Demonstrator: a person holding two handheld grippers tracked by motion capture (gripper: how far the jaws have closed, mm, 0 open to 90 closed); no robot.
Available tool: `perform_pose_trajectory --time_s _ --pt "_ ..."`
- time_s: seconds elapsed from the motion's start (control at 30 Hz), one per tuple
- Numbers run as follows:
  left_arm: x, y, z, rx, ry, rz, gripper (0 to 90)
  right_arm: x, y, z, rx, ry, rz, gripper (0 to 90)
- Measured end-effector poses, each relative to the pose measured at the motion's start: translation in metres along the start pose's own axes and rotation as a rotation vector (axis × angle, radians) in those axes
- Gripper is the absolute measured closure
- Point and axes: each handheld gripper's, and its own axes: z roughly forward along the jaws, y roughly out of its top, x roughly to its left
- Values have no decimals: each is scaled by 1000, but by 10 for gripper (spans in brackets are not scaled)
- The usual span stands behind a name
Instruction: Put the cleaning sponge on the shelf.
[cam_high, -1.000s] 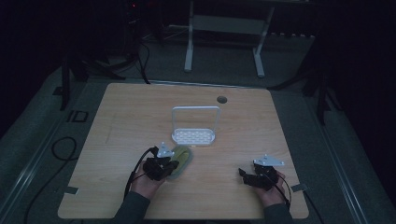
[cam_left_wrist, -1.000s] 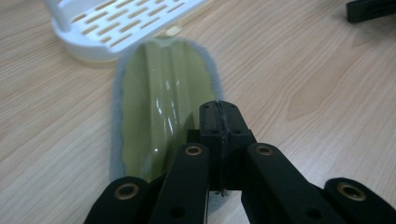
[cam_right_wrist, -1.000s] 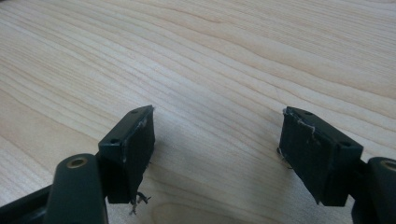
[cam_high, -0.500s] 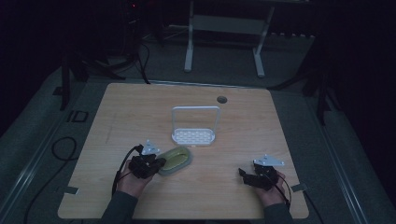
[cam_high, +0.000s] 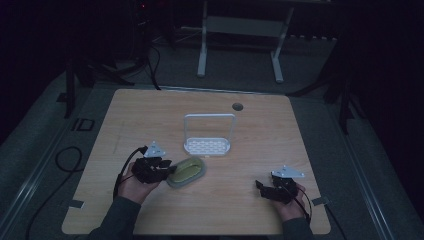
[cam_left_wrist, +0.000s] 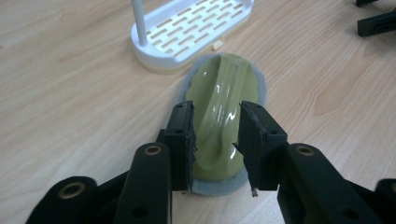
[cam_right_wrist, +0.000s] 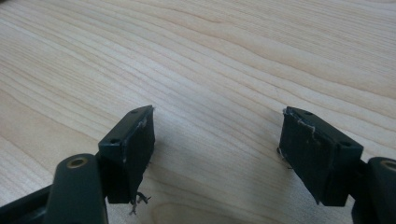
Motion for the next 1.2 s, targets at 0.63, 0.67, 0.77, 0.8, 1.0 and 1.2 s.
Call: perform_pose_trajectory --time_s 0.63,0.67,0.77,0.8,1.0,1.2 --pt "8 28 4 51 -40 58 596 0 0 0 0 -3 4 261" --pt "8 30 5 53 -43 63 596 0 0 0 0 -3 3 261" --pt "7 34 7 70 -43 74 593 0 0 0 0 -3 2 261" --pt "7 36 7 76 -44 79 593 0 0 0 0 -3 2 261" --pt "4 44 14 106 -46 95 596 0 0 0 -1 -3 0 261" --pt "3 46 21 135 -49 107 599 0 0 0 -1 -3 0 261"
